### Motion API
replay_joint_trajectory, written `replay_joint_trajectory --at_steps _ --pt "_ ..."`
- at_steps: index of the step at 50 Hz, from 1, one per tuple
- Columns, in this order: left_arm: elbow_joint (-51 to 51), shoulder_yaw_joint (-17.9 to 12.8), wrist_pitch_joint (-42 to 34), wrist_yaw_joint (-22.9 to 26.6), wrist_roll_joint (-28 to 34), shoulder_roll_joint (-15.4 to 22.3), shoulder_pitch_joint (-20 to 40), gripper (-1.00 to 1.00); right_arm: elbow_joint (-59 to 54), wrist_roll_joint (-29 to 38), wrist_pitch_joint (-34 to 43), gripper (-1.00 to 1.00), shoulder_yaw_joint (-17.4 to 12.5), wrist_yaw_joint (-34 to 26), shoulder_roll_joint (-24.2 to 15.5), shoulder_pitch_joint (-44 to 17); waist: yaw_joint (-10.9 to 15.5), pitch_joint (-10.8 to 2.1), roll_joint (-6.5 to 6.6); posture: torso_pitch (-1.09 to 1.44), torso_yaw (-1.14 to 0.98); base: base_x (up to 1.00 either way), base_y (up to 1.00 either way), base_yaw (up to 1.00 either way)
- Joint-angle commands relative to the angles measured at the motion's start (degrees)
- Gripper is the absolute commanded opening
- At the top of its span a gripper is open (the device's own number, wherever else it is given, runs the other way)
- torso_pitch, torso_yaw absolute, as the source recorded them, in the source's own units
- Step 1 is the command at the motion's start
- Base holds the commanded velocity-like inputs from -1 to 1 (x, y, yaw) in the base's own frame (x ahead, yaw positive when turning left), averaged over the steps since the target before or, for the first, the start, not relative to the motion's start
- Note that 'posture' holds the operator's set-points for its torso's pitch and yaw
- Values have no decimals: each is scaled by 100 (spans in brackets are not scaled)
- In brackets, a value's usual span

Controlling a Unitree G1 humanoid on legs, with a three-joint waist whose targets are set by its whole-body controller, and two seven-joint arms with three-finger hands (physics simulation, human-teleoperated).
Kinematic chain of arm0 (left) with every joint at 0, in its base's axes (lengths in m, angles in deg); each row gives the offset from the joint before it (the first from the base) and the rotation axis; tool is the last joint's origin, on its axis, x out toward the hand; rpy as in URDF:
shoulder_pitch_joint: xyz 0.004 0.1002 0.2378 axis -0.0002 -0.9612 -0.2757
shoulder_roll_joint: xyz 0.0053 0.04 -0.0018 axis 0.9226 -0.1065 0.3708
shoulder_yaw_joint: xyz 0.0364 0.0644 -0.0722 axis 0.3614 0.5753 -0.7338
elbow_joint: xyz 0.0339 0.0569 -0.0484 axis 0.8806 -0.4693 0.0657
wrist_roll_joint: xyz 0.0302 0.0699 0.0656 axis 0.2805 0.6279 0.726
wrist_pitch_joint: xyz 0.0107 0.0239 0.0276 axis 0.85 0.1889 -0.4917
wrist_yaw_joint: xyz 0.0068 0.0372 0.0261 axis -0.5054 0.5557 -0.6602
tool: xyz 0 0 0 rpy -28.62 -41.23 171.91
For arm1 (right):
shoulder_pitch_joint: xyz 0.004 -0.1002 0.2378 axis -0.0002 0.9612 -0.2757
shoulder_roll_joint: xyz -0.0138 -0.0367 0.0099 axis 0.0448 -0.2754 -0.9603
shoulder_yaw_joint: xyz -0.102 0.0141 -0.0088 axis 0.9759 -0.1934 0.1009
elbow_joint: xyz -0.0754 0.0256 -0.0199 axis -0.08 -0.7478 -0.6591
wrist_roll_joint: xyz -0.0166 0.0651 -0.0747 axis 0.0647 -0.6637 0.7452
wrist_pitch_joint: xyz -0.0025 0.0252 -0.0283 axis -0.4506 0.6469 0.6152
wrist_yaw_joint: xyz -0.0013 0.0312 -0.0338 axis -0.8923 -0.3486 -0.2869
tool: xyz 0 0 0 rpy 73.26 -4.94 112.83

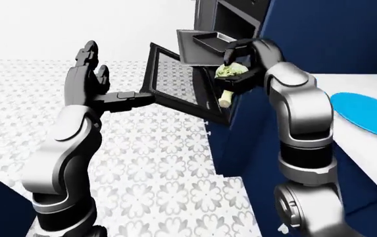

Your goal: Place the broccoli on the top rack of the oven.

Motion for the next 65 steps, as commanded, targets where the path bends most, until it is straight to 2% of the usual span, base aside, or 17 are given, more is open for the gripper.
replay_joint_trajectory --at_steps 1,7,9,11,16,23,31,37,39,40,42,52,55,56,58,63,65 --pt "129 -97 230 18 36 96 200 100 136 21 -163 -100 -12 41 -13 -245 41 -146 53 0 0 38 0 100" --pt "144 -104 235 33 55 79 153 100 118 25 -209 -100 -48 104 -21 -222 -50 -238 468 0 0 37 0 100" --pt "103 -90 278 48 79 74 147 100 73 2 -239 -100 -100 180 -40 -234 -319 -437 1135 0 0 0 0 0" --pt "74 -81 280 50 94 74 180 100 66 7 -219 -100 -89 211 -60 -240 -281 -129 1084 0 0 0 0 0" --pt "46 -56 265 54 125 71 232 100 57 -51 -232 -100 -136 299 -79 -300 -255 34 873 0 0 0 0 0" --pt "-257 53 520 182 305 47 249 100 23 -147 -184 -100 -177 380 -165 -455 -77 -163 419 0 0 0 0 0" --pt "-547 101 588 309 489 69 472 100 -40 -189 -131 -100 -169 360 -274 -561 -180 -304 1024 0 0 7 -28 0" --pt "-700 113 664 383 580 69 560 100 -85 -194 -167 -100 -174 378 -284 -577 -168 -292 749 0 0 11 -40 0" --pt "-690 99 622 387 582 74 592 100 -96 -198 -171 -100 -171 383 -281 -583 -183 -421 326 0 0 11 -31 0" --pt "-720 98 657 398 593 71 587 100 -123 -200 -200 -100 -176 394 -276 -576 -181 -364 513 0 0 12 -29 0" --pt "-750 94 710 417 608 64 559 100 -156 -204 -223 -100 -176 407 -269 -586 -187 -251 348 0 0 12 -30 0" --pt "-721 79 691 412 601 44 547 100 -206 -193 -234 -100 -155 400 -270 -631 -120 -219 888 0 0 11 -28 0" --pt "-662 60 654 399 585 47 530 100 -173 -190 -212 -100 -152 392 -268 -612 -152 -343 1259 0 0 11 -25 0" --pt "-643 62 643 391 582 41 519 100 -164 -189 -207 -100 -150 385 -274 -606 -115 -288 994 0 0 11 -24 0" --pt "-628 69 637 383 579 32 511 100 -126 -186 -196 -100 -157 380 -277 -580 -169 -340 1128 0 0 11 -10 0" --pt "-586 72 593 362 564 25 513 100 -95 -175 -203 -100 -169 390 -267 -586 -114 -198 558 0 0 2 0 0" --pt "-606 65 611 369 564 32 505 100 -116 -182 -213 -100 -165 400 -258 -571 -86 -176 647 0 0 0 0 0"
